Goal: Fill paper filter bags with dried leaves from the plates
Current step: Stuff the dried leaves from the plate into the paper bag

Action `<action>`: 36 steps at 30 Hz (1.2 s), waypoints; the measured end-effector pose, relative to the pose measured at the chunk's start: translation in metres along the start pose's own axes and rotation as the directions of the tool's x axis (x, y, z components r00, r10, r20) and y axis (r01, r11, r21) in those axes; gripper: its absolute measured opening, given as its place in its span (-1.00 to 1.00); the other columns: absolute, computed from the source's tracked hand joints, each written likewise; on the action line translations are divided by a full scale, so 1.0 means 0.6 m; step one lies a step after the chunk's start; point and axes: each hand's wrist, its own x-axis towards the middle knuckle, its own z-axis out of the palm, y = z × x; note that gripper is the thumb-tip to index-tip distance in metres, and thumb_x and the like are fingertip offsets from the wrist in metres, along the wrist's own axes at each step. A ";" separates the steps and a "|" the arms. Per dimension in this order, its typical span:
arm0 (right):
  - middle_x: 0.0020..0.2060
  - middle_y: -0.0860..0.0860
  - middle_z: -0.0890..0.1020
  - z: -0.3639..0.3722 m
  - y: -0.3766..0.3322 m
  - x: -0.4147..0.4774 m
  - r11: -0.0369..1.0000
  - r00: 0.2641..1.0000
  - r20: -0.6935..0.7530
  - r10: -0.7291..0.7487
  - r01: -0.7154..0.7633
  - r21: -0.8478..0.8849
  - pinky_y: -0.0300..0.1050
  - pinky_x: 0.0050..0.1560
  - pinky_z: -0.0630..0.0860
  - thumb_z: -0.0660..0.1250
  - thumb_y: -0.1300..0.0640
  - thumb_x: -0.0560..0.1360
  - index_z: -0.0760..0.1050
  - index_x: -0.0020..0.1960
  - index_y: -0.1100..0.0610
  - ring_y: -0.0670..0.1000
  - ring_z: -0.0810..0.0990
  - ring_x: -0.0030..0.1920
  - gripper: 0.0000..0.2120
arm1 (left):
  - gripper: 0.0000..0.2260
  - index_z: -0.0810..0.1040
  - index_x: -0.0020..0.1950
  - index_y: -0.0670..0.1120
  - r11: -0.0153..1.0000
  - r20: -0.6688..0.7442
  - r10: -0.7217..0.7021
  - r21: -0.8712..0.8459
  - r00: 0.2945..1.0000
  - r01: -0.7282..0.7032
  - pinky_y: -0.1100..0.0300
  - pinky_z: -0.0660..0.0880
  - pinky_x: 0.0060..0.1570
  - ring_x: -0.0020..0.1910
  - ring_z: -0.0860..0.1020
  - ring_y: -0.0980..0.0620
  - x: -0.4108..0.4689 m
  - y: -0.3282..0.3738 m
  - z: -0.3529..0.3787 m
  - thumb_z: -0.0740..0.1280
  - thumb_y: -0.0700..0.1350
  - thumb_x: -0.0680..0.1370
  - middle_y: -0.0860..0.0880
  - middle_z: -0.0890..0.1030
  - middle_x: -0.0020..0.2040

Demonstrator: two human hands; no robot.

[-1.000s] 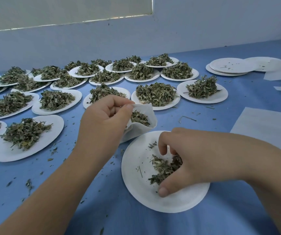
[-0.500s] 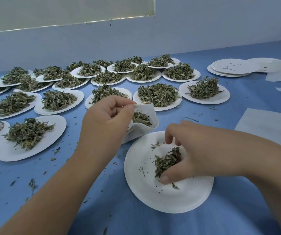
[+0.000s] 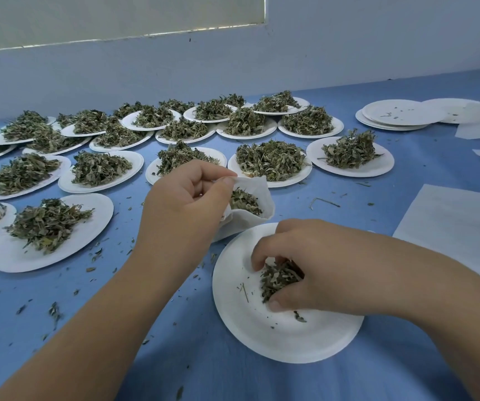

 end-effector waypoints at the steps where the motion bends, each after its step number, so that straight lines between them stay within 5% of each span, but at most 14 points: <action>1: -0.02 -0.21 0.41 0.000 0.000 0.000 1.000 1.000 -0.010 -0.010 0.010 0.003 -0.19 -0.11 0.46 0.39 -0.24 0.39 0.40 0.09 -0.26 -0.18 0.45 -0.01 -0.68 | -0.87 0.64 -0.12 0.02 1.000 0.003 0.002 -0.001 1.000 -0.002 0.32 0.26 -0.48 -0.57 0.32 0.18 0.000 0.000 0.000 0.33 -0.15 0.57 0.15 0.40 -0.54; 8: -0.13 -0.19 0.52 0.001 0.000 0.006 0.998 0.997 -0.061 -0.047 0.049 0.031 -0.11 -0.08 0.55 0.39 -0.06 0.45 0.56 -0.08 -0.16 -0.18 0.52 -0.11 -0.94 | -0.86 0.64 -0.12 0.02 1.000 0.003 -0.002 -0.008 1.000 0.002 0.34 0.26 -0.49 -0.57 0.31 0.18 0.000 0.000 -0.001 0.33 -0.16 0.57 0.15 0.40 -0.54; 16: -0.22 -0.23 0.52 -0.004 0.009 0.007 0.996 0.997 -0.049 -0.059 0.062 0.065 -0.36 -0.29 0.44 0.41 -0.07 0.44 0.57 -0.11 -0.17 -0.34 0.47 -0.24 -0.95 | -0.86 0.64 -0.13 0.03 1.000 0.008 0.001 0.004 1.000 -0.001 0.35 0.28 -0.49 -0.56 0.33 0.18 0.000 0.001 0.000 0.33 -0.15 0.56 0.14 0.41 -0.52; 20: -0.24 -0.29 0.60 -0.033 0.017 -0.004 0.962 0.994 -0.085 -0.076 0.095 0.257 -0.35 -0.29 0.50 0.46 -0.07 0.39 0.59 -0.11 -0.20 -0.25 0.57 -0.33 -0.90 | -0.86 0.62 -0.16 0.05 1.000 0.011 0.003 0.013 1.000 -0.004 0.37 0.30 -0.51 -0.55 0.34 0.17 -0.002 0.001 0.001 0.34 -0.14 0.55 0.14 0.42 -0.51; 26: -0.37 -0.09 0.66 -0.068 0.033 -0.017 0.855 0.955 -0.285 -0.078 0.211 0.474 -0.29 -0.35 0.51 0.48 -0.02 0.31 0.63 -0.17 -0.10 -0.13 0.59 -0.45 -0.90 | -0.84 0.58 -0.21 0.07 0.993 0.064 0.058 0.099 0.996 -0.064 0.44 0.28 -0.49 -0.51 0.34 0.20 -0.014 0.006 0.018 0.36 -0.16 0.53 -0.02 0.44 -0.45; 31: -0.38 -0.16 0.63 -0.055 0.025 -0.006 0.913 0.929 -0.368 0.044 0.112 0.393 -0.16 -0.29 0.55 0.46 -0.07 0.33 0.61 -0.20 -0.14 -0.15 0.56 -0.43 -0.93 | -0.86 0.59 -0.18 0.05 0.986 0.101 0.081 0.139 0.992 -0.094 0.42 0.30 -0.46 -0.49 0.36 0.20 -0.021 0.008 0.027 0.36 -0.17 0.52 -0.05 0.49 -0.40; 36: -0.41 -0.11 0.59 -0.033 0.006 0.007 0.946 0.875 -0.478 0.085 0.080 0.314 -0.31 -0.30 0.42 0.48 0.01 0.38 0.59 -0.25 -0.15 -0.16 0.53 -0.33 -0.90 | -0.87 0.61 -0.18 0.01 0.988 0.112 0.079 0.125 0.991 -0.093 0.44 0.28 -0.48 -0.50 0.36 0.19 -0.020 0.009 0.029 0.35 -0.19 0.52 -0.07 0.50 -0.43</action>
